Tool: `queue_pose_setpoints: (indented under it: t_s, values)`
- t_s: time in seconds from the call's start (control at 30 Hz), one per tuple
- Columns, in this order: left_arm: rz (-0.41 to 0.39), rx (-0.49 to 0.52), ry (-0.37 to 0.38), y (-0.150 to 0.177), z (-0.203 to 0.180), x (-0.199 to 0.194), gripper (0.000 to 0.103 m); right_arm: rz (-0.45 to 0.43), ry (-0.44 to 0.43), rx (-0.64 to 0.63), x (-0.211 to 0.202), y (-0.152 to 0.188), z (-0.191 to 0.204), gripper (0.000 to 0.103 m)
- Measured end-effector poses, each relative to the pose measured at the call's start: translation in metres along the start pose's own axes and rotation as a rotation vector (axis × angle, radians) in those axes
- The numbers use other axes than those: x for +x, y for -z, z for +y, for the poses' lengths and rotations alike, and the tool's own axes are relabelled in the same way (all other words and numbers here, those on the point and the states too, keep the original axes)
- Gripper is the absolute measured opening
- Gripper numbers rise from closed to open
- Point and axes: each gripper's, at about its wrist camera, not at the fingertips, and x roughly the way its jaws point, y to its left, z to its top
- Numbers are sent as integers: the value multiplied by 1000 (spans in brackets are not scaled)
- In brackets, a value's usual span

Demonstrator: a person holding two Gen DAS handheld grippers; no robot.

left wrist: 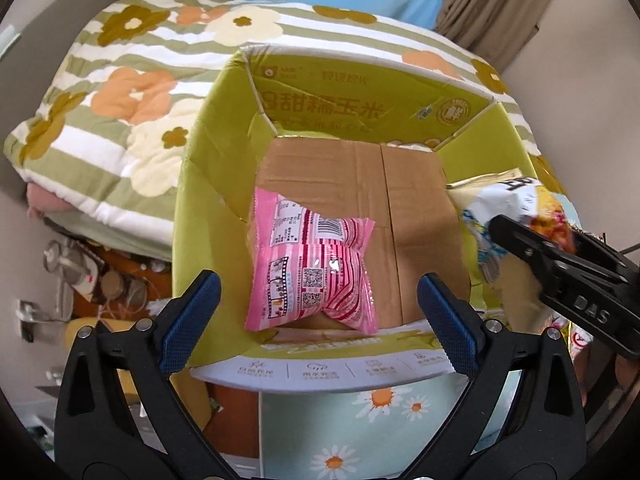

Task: Organize snacks
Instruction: 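Lower the cheese-stick bag into the box and open the right tool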

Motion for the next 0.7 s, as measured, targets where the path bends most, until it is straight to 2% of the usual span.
queue_pose_setpoints:
  t_s: [0.07,0.1,0.13,0.2,0.33,0.5,0.7]
  values:
    - [-6,3,-11,2,0,-3,98,-5,-36,16,6,2,-4,72]
    - [-7,3,-15,4,0,-5,98,-14,-52,20,6,4,-5,92]
    - [-6,2,-17,5,0,-7,98,-31,-65,25,5,6,-5,103]
    - [-3,-7,-13,8,2,-12,98,-55,-68,30,2,12,-7,103]
    - [-16,-24,-2,14,7,-22,98,-43,-49,23,-2,20,-7,103]
    - [-37,-12,2,18,6,-29,98,-22,-59,34,-7,27,-10,103]
    - [-84,26,25,21,-1,-42,98,-47,-50,48,-22,34,-10,103]
